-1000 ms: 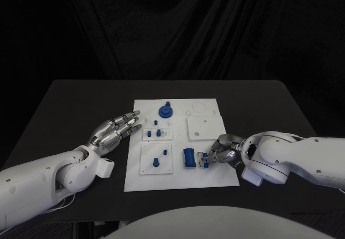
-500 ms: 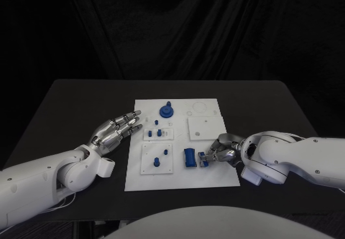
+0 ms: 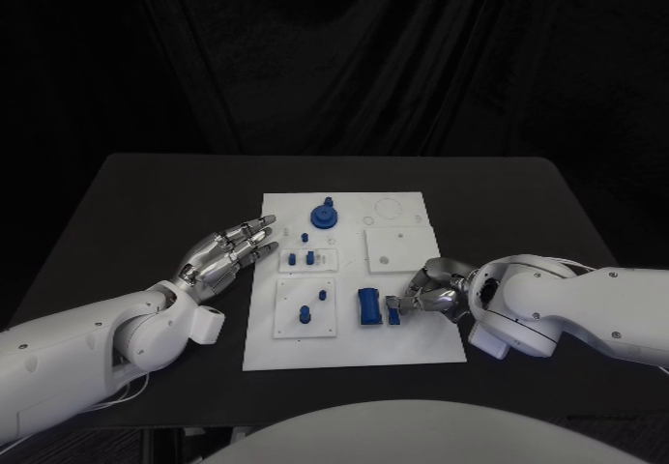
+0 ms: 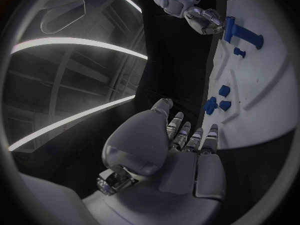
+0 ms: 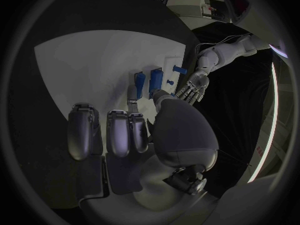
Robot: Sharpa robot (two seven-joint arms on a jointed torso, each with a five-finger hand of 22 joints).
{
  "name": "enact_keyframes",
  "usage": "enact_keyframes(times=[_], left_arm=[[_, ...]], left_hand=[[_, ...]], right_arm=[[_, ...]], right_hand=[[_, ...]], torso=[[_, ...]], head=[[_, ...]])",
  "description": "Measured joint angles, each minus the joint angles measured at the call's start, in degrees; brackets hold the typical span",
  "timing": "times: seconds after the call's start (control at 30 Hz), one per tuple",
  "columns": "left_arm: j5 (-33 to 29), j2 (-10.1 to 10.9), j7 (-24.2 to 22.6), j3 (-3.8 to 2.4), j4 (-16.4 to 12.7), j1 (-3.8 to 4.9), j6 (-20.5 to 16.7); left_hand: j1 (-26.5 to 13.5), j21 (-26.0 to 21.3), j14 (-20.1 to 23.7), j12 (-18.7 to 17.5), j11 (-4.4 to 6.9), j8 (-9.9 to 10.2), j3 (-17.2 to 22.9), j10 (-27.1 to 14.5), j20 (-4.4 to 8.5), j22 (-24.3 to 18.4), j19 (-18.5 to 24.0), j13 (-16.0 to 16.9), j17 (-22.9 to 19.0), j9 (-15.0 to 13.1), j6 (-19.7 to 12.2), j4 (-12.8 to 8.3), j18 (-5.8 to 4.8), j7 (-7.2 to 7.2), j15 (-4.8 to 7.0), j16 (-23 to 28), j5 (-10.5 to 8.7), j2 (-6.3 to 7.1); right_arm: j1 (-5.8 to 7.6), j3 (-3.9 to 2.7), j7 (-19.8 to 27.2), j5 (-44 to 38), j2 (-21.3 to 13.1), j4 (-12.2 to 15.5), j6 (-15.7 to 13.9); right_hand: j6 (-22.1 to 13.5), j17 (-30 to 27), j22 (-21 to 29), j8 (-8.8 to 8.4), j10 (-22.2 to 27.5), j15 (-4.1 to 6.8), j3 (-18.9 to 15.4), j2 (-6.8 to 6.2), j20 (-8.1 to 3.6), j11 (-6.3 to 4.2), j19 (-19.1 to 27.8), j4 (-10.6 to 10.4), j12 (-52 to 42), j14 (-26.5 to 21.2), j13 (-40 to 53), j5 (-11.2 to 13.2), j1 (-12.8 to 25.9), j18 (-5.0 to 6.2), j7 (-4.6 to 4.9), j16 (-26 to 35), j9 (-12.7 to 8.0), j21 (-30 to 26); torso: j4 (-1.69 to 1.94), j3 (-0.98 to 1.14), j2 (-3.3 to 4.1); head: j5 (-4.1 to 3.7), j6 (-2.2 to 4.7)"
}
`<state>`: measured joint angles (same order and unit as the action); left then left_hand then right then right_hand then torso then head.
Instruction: Assemble the parts on the task board
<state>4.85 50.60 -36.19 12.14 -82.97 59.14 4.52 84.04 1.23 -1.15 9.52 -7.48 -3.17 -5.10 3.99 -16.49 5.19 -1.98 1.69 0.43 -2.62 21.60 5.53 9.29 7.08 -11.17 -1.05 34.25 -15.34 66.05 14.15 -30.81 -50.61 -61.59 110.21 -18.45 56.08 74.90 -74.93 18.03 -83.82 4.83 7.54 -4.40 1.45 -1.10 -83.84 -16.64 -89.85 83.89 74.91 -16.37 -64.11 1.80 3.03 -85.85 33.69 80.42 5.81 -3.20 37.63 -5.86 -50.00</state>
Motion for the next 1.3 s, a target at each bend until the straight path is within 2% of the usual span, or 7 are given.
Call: enact_keyframes(times=[0.23, 0.4, 0.63, 0.83, 0.9, 1.13, 1.3], left_arm=[[0.0, 0.01, 0.02, 0.0, 0.01, -0.25, 0.06], [0.0, 0.13, 0.02, 0.0, -0.05, -0.35, 0.09], [0.0, 0.43, 0.01, 0.0, -0.14, -0.45, 0.09], [0.0, 0.53, 0.0, 0.0, -0.2, -0.49, 0.09], [0.0, 0.55, -0.01, 0.0, -0.2, -0.51, 0.08], [0.0, 0.6, -0.01, 0.0, -0.23, -0.56, 0.08], [0.0, 0.64, 0.0, 0.0, -0.27, -0.58, 0.08]], left_hand=[[0.0, 0.0, 0.0, 0.0, 0.0, 0.0, 0.0, 0.0, 0.0, 0.0, 0.0, 0.0, 0.0, 0.0, 0.0, 0.0, 0.0, 0.0, 0.0, 0.0, 0.0, 0.0], [0.0, 0.0, 0.0, 0.0, 0.0, 0.0, 0.16, 0.0, 0.0, 0.0, 0.0, 0.0, 0.0, 0.0, 0.0, -0.16, 0.0, 0.0, 0.0, 0.0, 0.0, 0.0], [0.0, 0.0, 0.0, 0.0, 0.0, 0.0, 0.16, 0.0, 0.0, 0.01, 0.0, 0.0, -0.01, 0.0, 0.0, -0.16, 0.0, 0.0, 0.0, 0.0, 0.0, 0.0], [0.0, 0.0, 0.0, 0.0, 0.0, 0.0, 0.16, 0.0, 0.0, 0.01, 0.0, 0.0, 0.05, 0.0, 0.0, -0.16, 0.0, 0.0, 0.0, 0.0, 0.0, 0.0], [0.0, 0.0, 0.0, 0.0, 0.0, 0.0, 0.16, 0.0, 0.0, 0.01, 0.0, 0.0, 0.05, 0.0, 0.0, -0.16, 0.0, 0.0, 0.0, 0.0, 0.0, 0.0], [0.0, 0.0, 0.0, 0.0, 0.0, 0.0, 0.16, 0.0, 0.0, 0.01, 0.0, 0.0, 0.04, 0.0, 0.0, -0.16, 0.0, 0.0, 0.0, 0.0, 0.0, 0.0], [0.0, 0.0, 0.0, 0.0, 0.0, 0.0, 0.16, 0.0, 0.0, 0.01, 0.0, 0.0, 0.04, 0.0, 0.0, -0.16, 0.0, 0.0, 0.0, 0.0, 0.0, 0.0]], right_arm=[[0.0, 0.0, 0.07, -0.3, -0.5, 0.13, -0.37], [0.0, 0.02, 0.38, -1.34, -1.52, 0.76, -0.57], [0.0, 0.06, 1.05, -4.8, -3.35, 2.1, -0.51], [-0.39, 0.07, 1.29, -7.87, -4.12, 2.77, -0.17], [-0.73, 0.08, 1.33, -8.73, -4.21, 2.84, 0.0], [-1.29, 0.12, 1.38, -10.52, -4.2, 2.91, 0.45], [-1.39, 0.11, 1.39, -11.22, -3.89, 2.84, 0.67]], right_hand=[[0.0, 0.0, -0.02, 0.0, 0.0, 0.0, -1.08, 0.36, 0.0, 0.0, 0.0, 0.54, 0.0, 0.0, 0.0, -2.05, 0.6, 0.0, 0.0, 0.0, -0.05, 0.0], [-0.13, 0.0, -0.01, 1.29, 0.0, 0.0, -1.34, 0.31, 0.0, 0.0, 0.0, 2.3, 0.0, 0.0, 0.0, -2.59, -2.82, 0.0, 0.13, 0.0, 0.37, 0.0], [-0.64, 0.0, -0.01, 5.46, 0.0, 0.0, -3.19, -0.04, 0.0, -0.01, 0.0, 2.72, 0.0, 0.0, 0.0, 2.0, -4.3, 0.0, -0.39, 0.0, 3.09, 0.0], [-1.78, 0.0, 0.0, 12.95, -0.12, 0.68, -5.82, 0.06, -0.53, -0.96, -0.12, 0.99, 0.0, 0.08, 0.0, 7.45, -5.13, 0.0, -1.33, 0.0, 8.5, 0.3], [-1.88, 0.0, 0.0, 14.54, -0.25, 0.81, -6.23, 0.06, -0.53, -1.08, -0.12, 0.57, 0.0, 0.07, -0.01, 8.43, -5.13, 0.0, -1.43, 0.0, 9.73, 0.35], [-2.38, 0.0, 0.0, 17.38, -0.13, 1.12, -7.01, 0.31, -0.93, -1.38, -0.12, -0.02, 0.0, 0.16, -0.01, 12.49, -4.8, -0.01, -1.93, -0.2, 12.05, 0.35], [-2.38, 0.0, 0.0, 18.25, -0.12, 1.21, -7.14, 0.02, -0.93, -1.77, -0.12, -0.02, 0.0, 0.07, -0.01, 12.93, -4.17, 0.0, -1.93, -0.22, 12.73, 0.35]], torso=[[-0.02, 0.02, 0.06], [-0.02, 0.05, 0.07], [-0.04, 0.05, 0.07], [-0.06, 0.05, 0.04], [-0.07, 0.05, 0.04], [-0.07, 0.05, 0.03], [-0.16, 0.05, 0.07]], head=[[0.05, 0.0], [0.21, 0.0], [0.42, 0.0], [0.44, 0.0], [0.43, 0.0], [0.49, 0.0], [0.64, 0.0]])
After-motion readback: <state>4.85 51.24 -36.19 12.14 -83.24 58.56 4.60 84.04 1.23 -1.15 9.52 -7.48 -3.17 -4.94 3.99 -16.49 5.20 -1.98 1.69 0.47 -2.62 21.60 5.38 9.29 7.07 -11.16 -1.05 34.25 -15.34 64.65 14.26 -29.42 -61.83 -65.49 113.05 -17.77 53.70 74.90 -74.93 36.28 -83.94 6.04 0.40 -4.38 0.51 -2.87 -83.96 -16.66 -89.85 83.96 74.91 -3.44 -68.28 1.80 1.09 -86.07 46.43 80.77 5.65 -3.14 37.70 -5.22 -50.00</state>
